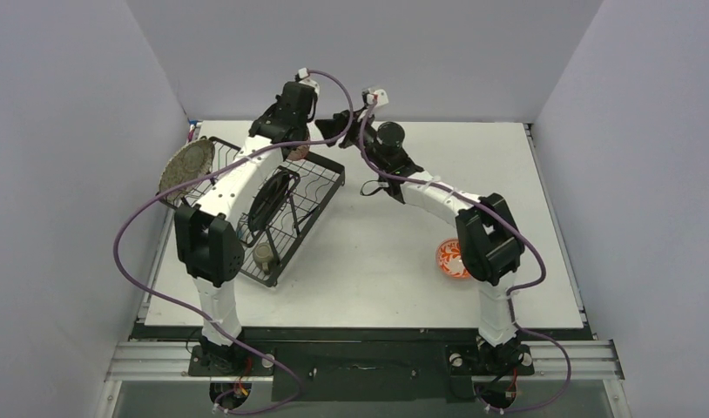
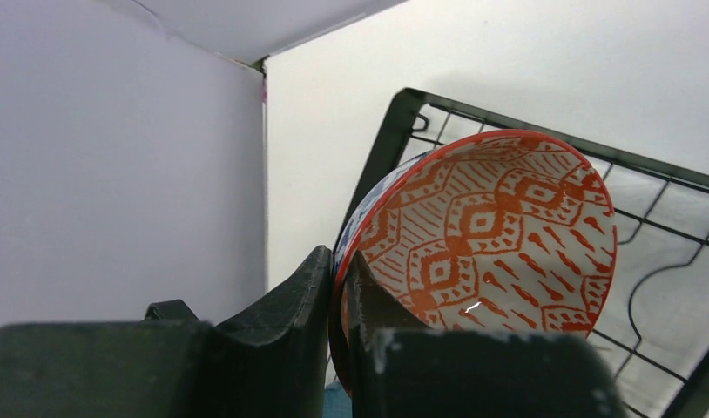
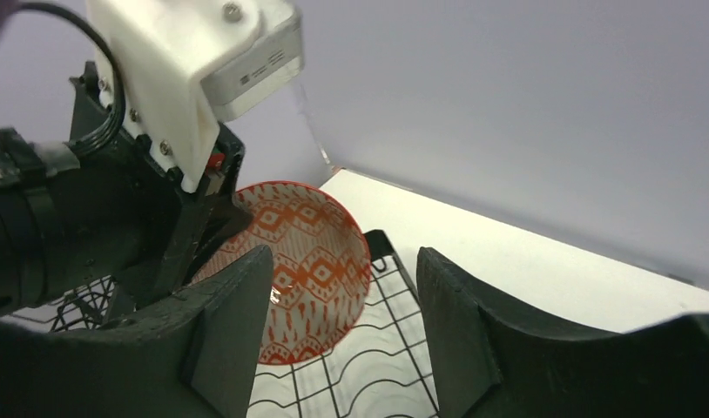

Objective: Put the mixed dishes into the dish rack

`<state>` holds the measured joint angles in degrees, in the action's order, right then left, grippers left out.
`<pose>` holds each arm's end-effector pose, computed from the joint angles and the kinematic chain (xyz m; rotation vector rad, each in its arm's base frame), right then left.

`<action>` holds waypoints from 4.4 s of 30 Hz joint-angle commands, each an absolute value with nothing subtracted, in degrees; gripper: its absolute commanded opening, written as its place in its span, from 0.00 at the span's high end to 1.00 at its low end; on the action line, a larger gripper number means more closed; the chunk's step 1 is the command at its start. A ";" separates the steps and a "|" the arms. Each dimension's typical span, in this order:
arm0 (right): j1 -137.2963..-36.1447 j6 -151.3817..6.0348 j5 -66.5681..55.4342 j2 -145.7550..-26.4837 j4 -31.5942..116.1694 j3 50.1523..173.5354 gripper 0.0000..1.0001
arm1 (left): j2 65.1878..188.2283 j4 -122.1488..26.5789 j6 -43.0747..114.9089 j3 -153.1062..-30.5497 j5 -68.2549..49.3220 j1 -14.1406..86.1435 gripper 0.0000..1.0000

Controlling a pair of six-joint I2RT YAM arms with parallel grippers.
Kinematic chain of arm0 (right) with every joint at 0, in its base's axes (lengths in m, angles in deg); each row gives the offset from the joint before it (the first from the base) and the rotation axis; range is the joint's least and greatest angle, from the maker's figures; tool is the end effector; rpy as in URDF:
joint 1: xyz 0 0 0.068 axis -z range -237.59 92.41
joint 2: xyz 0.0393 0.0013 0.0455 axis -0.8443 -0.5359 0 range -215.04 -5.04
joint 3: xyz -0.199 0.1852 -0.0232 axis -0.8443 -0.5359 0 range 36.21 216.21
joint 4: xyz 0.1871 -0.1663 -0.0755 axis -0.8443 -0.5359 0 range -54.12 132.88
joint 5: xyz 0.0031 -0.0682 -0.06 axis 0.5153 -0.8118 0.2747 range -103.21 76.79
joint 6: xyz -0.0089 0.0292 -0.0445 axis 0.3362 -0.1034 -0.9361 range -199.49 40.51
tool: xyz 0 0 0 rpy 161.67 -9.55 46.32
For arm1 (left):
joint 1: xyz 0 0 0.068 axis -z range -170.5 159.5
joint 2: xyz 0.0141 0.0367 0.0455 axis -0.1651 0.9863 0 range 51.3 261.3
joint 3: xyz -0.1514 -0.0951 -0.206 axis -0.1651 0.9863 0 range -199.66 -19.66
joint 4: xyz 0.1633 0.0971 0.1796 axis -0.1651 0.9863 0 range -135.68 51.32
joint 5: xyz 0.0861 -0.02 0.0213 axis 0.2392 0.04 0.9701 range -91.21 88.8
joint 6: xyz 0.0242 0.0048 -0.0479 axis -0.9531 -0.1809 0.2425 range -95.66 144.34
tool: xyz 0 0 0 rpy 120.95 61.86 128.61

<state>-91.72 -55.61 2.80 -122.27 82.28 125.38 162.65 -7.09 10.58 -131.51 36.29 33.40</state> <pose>0.4012 0.2838 0.3072 -0.3744 1.4113 1.0283 0.4119 -0.1589 0.3584 0.3521 2.1159 0.6244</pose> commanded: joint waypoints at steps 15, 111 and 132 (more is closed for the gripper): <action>-82.03 -41.52 0.12 -113.57 75.59 112.27 0.37 | 161.55 -26.91 -1.47 -124.33 41.64 33.65 1.00; -102.31 -132.52 10.12 -115.60 63.32 118.83 0.73 | 165.04 14.07 20.47 -152.30 15.65 35.37 1.00; -103.83 -110.45 7.15 -116.45 81.20 116.60 1.00 | 163.08 13.50 25.81 -154.30 20.34 34.27 0.49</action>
<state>-103.44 -119.54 4.40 -116.45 69.82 115.95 166.61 15.75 22.80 -151.25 17.97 34.95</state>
